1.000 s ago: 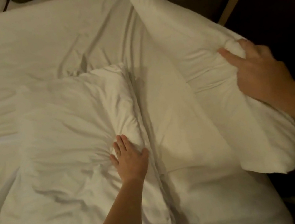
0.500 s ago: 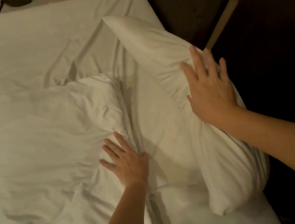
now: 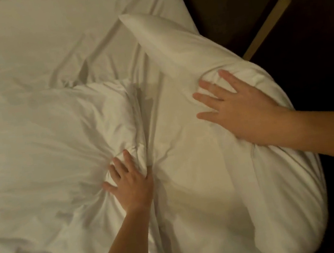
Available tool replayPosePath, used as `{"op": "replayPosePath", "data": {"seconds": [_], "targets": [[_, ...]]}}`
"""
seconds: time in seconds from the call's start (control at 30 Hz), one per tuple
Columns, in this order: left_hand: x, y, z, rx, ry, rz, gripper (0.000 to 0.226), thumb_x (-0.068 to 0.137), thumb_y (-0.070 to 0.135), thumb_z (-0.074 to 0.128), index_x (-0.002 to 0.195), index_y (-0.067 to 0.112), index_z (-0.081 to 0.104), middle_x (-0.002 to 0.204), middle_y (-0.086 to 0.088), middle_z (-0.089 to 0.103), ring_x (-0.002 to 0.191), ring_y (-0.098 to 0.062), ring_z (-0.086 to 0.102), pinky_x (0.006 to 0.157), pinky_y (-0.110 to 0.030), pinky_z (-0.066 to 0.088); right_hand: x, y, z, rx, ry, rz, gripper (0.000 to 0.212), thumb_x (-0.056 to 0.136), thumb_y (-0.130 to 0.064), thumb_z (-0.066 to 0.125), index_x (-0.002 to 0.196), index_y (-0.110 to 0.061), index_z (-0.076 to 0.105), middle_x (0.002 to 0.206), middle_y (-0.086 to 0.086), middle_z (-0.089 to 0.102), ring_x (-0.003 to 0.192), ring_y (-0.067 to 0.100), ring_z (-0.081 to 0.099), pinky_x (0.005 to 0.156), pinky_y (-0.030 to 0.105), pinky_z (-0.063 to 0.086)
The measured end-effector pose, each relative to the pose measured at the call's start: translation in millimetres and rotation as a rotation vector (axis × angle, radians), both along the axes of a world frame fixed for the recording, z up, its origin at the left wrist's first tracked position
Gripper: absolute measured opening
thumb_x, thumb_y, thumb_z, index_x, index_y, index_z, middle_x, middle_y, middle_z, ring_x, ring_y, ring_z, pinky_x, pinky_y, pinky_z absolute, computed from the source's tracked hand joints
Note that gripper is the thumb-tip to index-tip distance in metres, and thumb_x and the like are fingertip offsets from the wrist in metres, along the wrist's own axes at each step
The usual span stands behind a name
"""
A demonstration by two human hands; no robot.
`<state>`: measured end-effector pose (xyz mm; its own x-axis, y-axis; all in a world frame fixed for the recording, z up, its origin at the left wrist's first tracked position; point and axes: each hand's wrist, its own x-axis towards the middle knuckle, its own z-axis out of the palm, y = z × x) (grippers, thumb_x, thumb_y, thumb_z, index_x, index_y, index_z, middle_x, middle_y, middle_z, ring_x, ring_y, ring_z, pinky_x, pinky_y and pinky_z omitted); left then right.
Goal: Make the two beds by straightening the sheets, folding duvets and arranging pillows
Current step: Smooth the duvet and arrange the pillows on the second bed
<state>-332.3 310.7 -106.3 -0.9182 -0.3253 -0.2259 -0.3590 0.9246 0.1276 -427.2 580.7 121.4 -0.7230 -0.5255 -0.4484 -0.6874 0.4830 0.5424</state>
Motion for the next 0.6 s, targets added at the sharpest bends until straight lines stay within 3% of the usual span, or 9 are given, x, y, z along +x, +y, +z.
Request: {"op": "replayPosePath", "data": {"seconds": [0.07, 0.1, 0.17, 0.23, 0.33, 0.47, 0.6], "targets": [[-2.0, 0.9, 2.2, -0.004, -0.005, 0.017, 0.096, 0.086, 0.073, 0.054, 0.161, 0.024, 0.02, 0.161, -0.017, 0.032, 0.147, -0.039, 0.031, 0.108, -0.072, 0.031, -10.0, 9.5, 3.9, -0.086, -0.012, -0.08, 0.058, 0.095, -0.04, 0.022, 0.149, -0.034, 0.043, 0.164, 0.008, 0.023, 0.153, 0.034, 0.013, 0.118, 0.065, 0.004], [-2.9, 1.8, 3.7, -0.013, -0.005, 0.024, 0.098, 0.084, 0.073, 0.056, 0.16, 0.023, 0.022, 0.159, -0.017, 0.034, 0.145, -0.039, 0.033, 0.106, -0.072, 0.032, -13.4, 12.5, 6.6, -0.136, -0.028, -0.144, 0.061, 0.094, -0.053, 0.02, 0.147, -0.037, 0.046, 0.162, 0.005, 0.029, 0.152, 0.032, 0.018, 0.118, 0.064, 0.006], [-5.4, 2.1, 6.8, -0.032, -0.006, 0.028, 0.097, 0.082, 0.073, 0.058, 0.158, 0.021, 0.026, 0.154, -0.016, 0.039, 0.14, -0.039, 0.037, 0.102, -0.07, 0.036, -16.7, 14.9, 10.1, -0.155, -0.061, -0.262, 0.075, 0.086, -0.079, 0.01, 0.152, -0.048, 0.028, 0.166, -0.002, 0.017, 0.154, 0.027, 0.007, 0.119, 0.063, 0.0], [-10.7, 0.2, 10.8, -0.01, 0.003, 0.037, 0.092, 0.08, 0.064, 0.066, 0.153, 0.019, 0.031, 0.142, -0.013, 0.044, 0.131, -0.038, 0.043, 0.095, -0.068, 0.045, -14.3, 20.3, 10.4, -0.154, -0.065, -0.353, 0.086, 0.076, -0.092, 0.004, 0.153, -0.054, 0.008, 0.168, -0.005, -0.003, 0.153, 0.025, -0.01, 0.118, 0.063, -0.006], [-16.5, -2.8, 17.5, 0.039, -0.009, 0.06, 0.084, 0.078, 0.048, 0.074, 0.146, 0.017, 0.036, 0.127, -0.009, 0.048, 0.118, -0.036, 0.05, 0.082, -0.063, 0.054, -14.3, 37.7, 18.1, -0.121, -0.04, -0.52, 0.095, 0.068, -0.098, 0.003, 0.153, -0.055, 0.0, 0.166, -0.006, -0.017, 0.151, 0.026, -0.018, 0.117, 0.063, -0.007], [-14.3, -6.9, 20.9, 0.106, 0.018, 0.042, 0.081, 0.078, 0.045, 0.074, 0.143, 0.013, 0.038, 0.125, -0.01, 0.051, 0.116, -0.038, 0.052, 0.082, -0.058, 0.055, -14.2, 63.7, 30.9, -0.103, -0.007, -0.766, 0.108, 0.063, -0.101, 0.002, 0.155, -0.047, -0.004, 0.166, -0.002, -0.018, 0.151, 0.033, -0.016, 0.118, 0.062, -0.004], [-9.1, -19.3, 19.6, 0.175, 0.143, 0.038, 0.075, 0.08, 0.04, 0.074, 0.138, 0.006, 0.041, 0.123, -0.017, 0.055, 0.109, -0.043, 0.055, 0.091, -0.054, 0.05, -6.9, 73.1, 23.0, -0.111, 0.03, -0.703, 0.103, 0.067, -0.099, 0.011, 0.153, -0.048, -0.015, 0.165, 0.002, -0.023, 0.15, 0.037, -0.019, 0.118, 0.064, -0.002]]}}
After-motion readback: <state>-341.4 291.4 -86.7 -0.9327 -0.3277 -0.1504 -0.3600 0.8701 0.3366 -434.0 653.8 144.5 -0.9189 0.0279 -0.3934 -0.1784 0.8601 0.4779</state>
